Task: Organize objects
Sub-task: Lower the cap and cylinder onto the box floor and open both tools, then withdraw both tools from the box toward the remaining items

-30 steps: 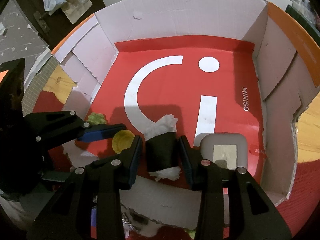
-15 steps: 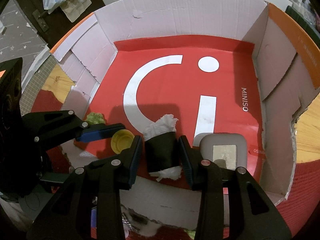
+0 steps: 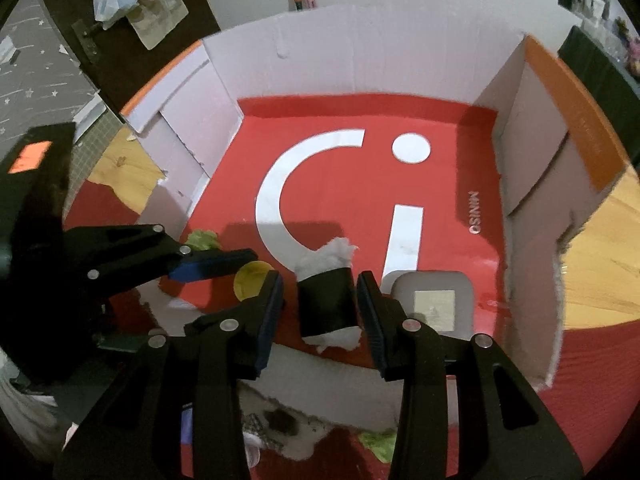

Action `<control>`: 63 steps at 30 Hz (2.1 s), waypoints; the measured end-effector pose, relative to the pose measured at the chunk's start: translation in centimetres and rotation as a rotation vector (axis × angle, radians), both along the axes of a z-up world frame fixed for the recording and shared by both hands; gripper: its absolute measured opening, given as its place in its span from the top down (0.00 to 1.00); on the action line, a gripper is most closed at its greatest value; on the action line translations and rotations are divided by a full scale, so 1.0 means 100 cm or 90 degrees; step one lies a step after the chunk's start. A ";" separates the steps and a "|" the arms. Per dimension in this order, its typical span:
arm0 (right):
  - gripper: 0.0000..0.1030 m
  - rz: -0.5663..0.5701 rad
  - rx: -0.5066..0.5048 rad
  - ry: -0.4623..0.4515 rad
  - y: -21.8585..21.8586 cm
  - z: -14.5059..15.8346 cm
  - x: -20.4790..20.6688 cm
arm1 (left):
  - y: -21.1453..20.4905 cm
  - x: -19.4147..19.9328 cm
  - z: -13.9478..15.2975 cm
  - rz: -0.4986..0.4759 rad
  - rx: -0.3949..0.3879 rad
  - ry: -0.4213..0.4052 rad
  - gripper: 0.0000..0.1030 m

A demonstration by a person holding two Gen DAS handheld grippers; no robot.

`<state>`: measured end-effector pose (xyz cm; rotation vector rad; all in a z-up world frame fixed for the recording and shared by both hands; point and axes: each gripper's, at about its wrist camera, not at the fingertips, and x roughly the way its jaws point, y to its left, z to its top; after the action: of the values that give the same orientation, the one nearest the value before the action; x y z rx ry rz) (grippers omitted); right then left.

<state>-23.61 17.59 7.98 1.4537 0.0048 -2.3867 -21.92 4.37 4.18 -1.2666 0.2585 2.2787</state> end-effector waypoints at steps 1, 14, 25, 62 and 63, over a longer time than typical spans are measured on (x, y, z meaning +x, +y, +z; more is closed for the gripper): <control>0.64 -0.002 0.001 0.007 0.000 0.004 0.002 | 0.000 0.001 0.001 0.001 0.002 0.002 0.63; 0.52 -0.013 -0.007 0.130 0.006 0.067 0.061 | -0.007 0.034 0.039 0.033 0.050 0.051 0.48; 0.27 -0.021 -0.002 0.235 0.010 0.091 0.127 | -0.035 0.091 0.077 0.103 0.111 0.129 0.31; 0.11 -0.144 -0.003 0.239 0.041 -0.014 0.192 | -0.046 0.180 0.010 0.234 0.109 0.116 0.05; 0.11 -0.144 -0.004 0.236 0.042 -0.015 0.191 | -0.046 0.179 0.008 0.237 0.108 0.114 0.05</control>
<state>-4.48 21.75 6.51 1.0365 -0.0795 -2.8046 -4.03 -0.24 5.03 -1.0959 -0.1195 2.6677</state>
